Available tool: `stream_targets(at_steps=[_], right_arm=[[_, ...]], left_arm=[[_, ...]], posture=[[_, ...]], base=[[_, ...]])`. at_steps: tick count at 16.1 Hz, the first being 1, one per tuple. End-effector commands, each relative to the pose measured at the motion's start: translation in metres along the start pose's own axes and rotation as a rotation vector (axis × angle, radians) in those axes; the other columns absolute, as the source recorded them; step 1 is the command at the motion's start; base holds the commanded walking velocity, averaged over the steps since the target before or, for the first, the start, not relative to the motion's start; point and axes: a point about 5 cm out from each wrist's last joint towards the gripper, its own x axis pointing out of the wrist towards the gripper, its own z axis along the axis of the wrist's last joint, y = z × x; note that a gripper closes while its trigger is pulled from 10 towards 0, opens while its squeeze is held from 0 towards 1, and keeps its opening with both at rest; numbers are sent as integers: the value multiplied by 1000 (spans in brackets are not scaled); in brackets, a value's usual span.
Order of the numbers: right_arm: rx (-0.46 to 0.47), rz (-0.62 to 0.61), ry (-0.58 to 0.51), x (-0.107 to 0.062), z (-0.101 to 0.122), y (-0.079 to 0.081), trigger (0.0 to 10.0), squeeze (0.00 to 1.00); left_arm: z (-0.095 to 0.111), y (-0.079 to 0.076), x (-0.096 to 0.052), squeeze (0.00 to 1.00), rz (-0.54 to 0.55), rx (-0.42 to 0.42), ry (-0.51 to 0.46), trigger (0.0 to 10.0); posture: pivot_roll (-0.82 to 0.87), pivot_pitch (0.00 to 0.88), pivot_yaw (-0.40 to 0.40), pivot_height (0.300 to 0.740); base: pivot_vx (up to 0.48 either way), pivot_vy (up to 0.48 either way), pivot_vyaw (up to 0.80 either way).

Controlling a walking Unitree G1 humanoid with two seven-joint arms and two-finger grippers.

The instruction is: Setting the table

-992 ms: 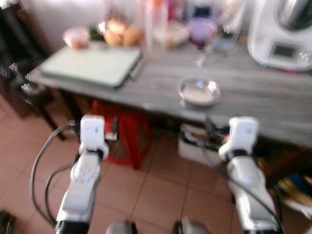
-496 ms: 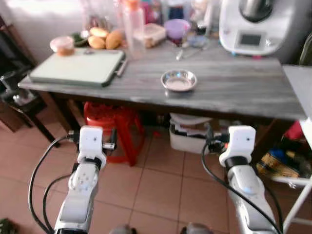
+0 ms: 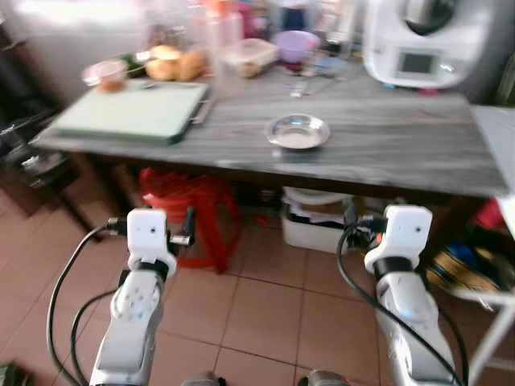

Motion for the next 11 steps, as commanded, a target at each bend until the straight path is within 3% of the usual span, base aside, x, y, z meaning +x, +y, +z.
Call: stream_targets(at_steps=[1, 3, 11], right_arm=[[3, 8, 4, 2, -1, 1, 10000, 0], [20, 19, 9, 4, -1, 0, 10000, 0], [14, 49, -1, 10, 1, 1, 10000, 0]], left_arm=[[8, -3, 6, 0, -27, 4, -24, 10000], [11, -3, 9, 0, -15, 3, -35, 10000], [7, 1, 8, 0, 28, 25, -13, 10000]], posture=[[-24, 0, 58, 740], [-25, 0, 61, 740], [-27, 0, 54, 740]], base=[[0, 0, -800], [0, 0, -800], [0, 0, 0]])
